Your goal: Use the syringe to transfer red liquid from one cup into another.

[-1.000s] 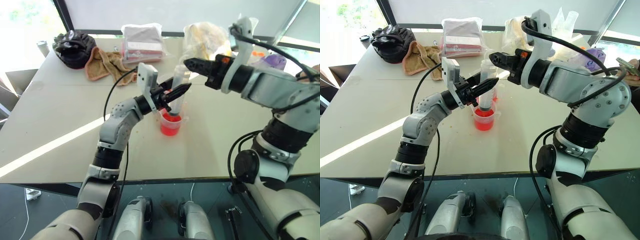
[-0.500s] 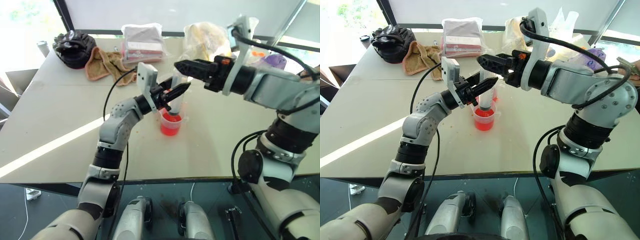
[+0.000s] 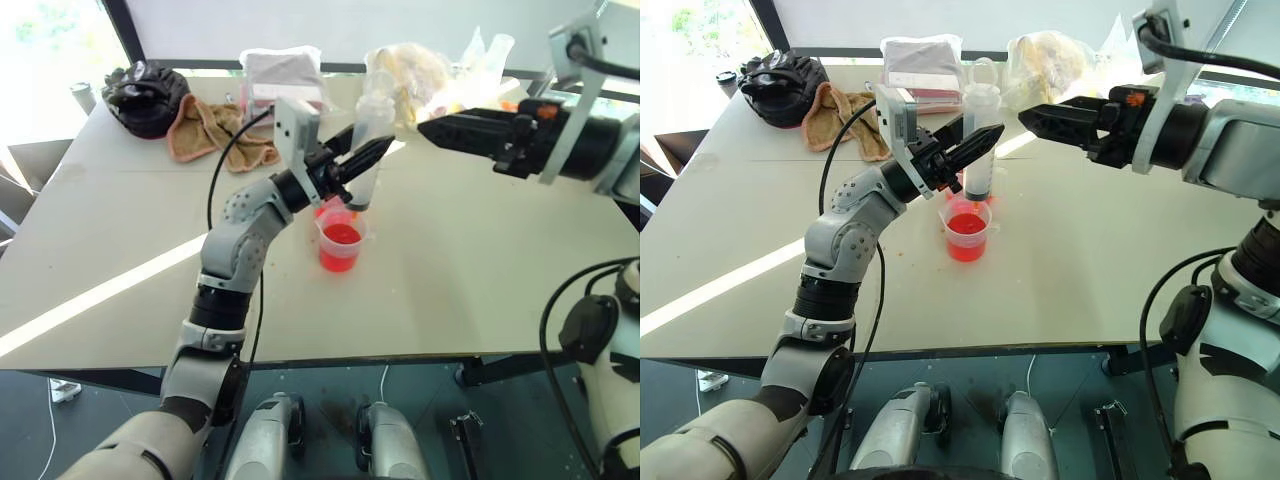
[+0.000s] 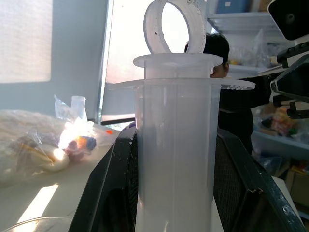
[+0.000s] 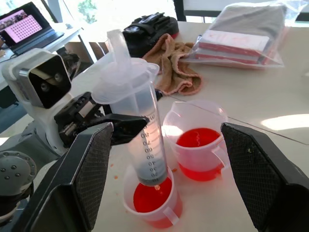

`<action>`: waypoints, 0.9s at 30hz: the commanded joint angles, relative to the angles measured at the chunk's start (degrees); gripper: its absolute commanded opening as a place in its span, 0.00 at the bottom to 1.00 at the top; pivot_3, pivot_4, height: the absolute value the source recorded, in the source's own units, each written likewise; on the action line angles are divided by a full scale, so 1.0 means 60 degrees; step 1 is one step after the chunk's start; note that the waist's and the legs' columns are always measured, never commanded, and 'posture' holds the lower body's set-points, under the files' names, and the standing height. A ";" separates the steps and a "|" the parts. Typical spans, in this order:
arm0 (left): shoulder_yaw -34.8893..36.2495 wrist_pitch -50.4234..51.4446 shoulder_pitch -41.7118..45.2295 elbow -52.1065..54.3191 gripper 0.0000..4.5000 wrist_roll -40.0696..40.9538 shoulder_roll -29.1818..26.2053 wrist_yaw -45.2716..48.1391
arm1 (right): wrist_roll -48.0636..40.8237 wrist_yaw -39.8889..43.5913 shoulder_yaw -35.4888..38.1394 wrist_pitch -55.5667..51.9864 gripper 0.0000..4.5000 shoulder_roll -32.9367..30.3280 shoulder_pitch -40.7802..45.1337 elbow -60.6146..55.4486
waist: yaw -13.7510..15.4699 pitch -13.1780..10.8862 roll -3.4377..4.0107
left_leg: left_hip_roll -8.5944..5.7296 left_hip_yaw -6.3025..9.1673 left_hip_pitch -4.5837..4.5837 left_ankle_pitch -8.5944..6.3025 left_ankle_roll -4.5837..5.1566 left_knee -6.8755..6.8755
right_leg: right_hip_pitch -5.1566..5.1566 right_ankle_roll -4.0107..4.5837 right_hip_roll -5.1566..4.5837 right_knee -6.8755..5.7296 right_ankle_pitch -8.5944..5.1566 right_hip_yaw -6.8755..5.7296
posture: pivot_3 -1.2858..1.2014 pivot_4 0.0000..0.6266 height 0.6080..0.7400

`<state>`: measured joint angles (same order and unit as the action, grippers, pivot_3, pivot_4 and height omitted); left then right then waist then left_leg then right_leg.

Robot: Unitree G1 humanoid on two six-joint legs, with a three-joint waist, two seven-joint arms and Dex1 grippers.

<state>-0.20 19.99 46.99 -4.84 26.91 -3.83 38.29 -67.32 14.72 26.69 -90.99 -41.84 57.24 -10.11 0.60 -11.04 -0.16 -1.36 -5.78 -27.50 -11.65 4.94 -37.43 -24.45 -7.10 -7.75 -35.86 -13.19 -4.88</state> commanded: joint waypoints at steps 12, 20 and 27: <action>0.4329 0.4562 0.3349 -0.2032 0.32 0.3144 -0.1045 -0.5605 | 0.0035 0.0007 -0.0599 0.0917 0.82 0.0338 -0.1333 -0.0957 | 0.0005 -0.0002 -0.0004 | -0.0003 0.0005 -0.0003 0.0005 0.0000 -0.0017 | 0.0005 -0.0007 0.0010 -0.0018 0.0000 -0.0002 | 0.52 0.24 1.00; 0.4272 0.7898 0.3118 -0.4297 0.32 0.2253 -0.2247 -0.7541 | 0.0274 -0.0194 -0.0825 0.1037 0.82 0.0315 -0.1106 -0.0560 | 0.0052 -0.0008 -0.0014 | -0.0009 -0.0008 -0.0002 0.0037 -0.0050 -0.0028 | 0.0013 -0.0014 0.0015 -0.0027 0.0000 -0.0004 | 0.52 0.24 1.00; 0.4498 0.8997 0.2997 -0.4501 0.32 0.1934 -0.1820 -0.7935 | 0.0427 -0.0214 -0.0983 0.1080 0.82 0.0383 -0.0975 -0.0526 | 0.0017 -0.0010 -0.0018 | -0.0009 -0.0007 -0.0006 0.0021 -0.0084 -0.0032 | 0.0006 -0.0016 0.0009 -0.0018 0.0002 -0.0002 | 0.52 0.24 1.00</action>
<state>25.87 73.01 63.76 -33.53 38.26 -14.71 -9.07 -64.71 13.52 19.95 -85.63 -39.42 50.02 -12.25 0.70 -11.10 -0.27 -1.42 -5.82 -27.53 -11.52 4.41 -37.59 -24.43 -7.20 -7.70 -35.97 -13.17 -4.88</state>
